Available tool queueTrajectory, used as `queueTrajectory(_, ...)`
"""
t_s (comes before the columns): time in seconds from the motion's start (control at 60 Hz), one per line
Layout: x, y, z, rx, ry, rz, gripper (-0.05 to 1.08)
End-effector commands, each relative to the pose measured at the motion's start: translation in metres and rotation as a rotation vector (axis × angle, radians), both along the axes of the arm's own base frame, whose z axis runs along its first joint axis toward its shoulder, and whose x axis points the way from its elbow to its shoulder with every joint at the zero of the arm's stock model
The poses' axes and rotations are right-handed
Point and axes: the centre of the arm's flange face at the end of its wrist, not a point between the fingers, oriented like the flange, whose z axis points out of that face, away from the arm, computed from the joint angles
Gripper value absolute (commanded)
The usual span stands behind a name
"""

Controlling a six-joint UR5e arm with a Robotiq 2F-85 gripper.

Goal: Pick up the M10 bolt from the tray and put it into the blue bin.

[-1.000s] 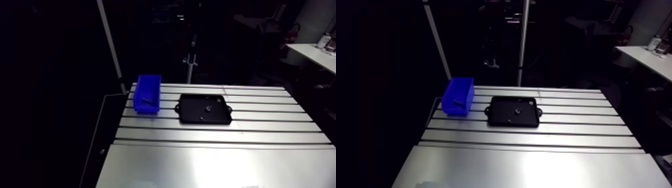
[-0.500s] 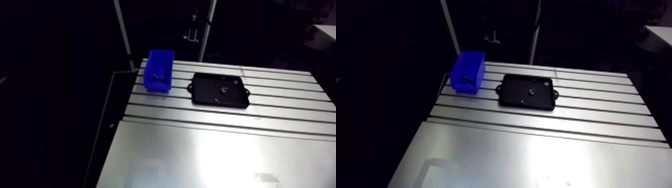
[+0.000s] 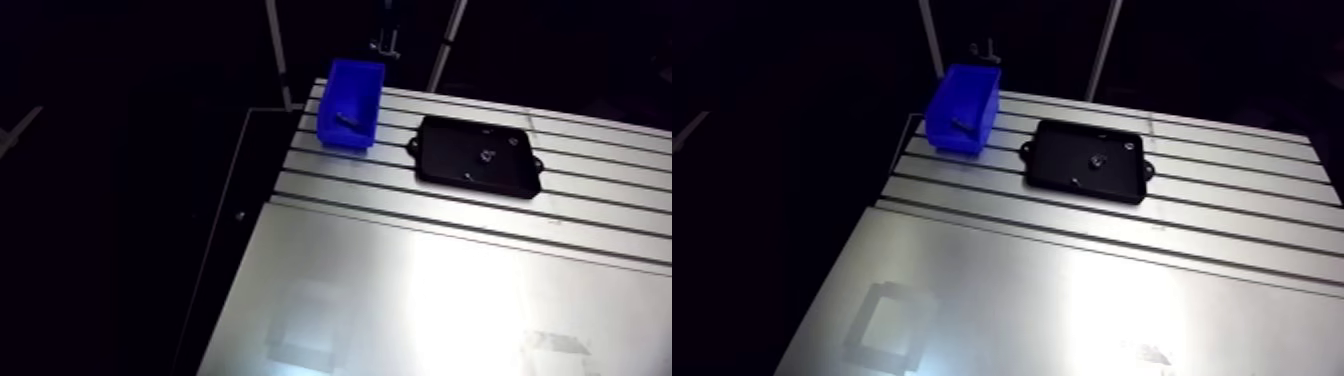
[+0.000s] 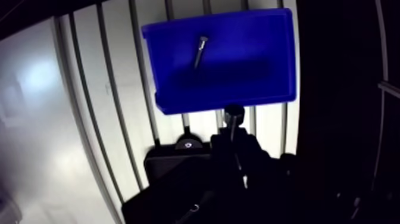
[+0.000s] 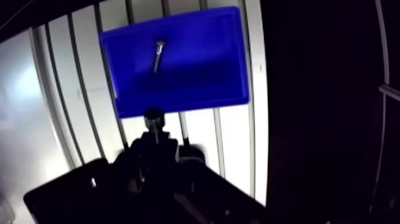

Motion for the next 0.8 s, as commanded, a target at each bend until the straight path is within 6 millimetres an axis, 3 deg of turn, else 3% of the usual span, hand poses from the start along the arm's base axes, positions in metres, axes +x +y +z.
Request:
queueTrajectory(0.017, 0.002, -0.016, -0.010, 0.006, -0.010, 0.003, 1.04)
queueTrajectory(0.367, 0.000, -0.035, -0.038, 0.016, -0.042, 0.002, 1.04)
queueTrajectory(0.8, -0.001, -0.057, -0.089, 0.060, -0.073, 0.006, 1.03)
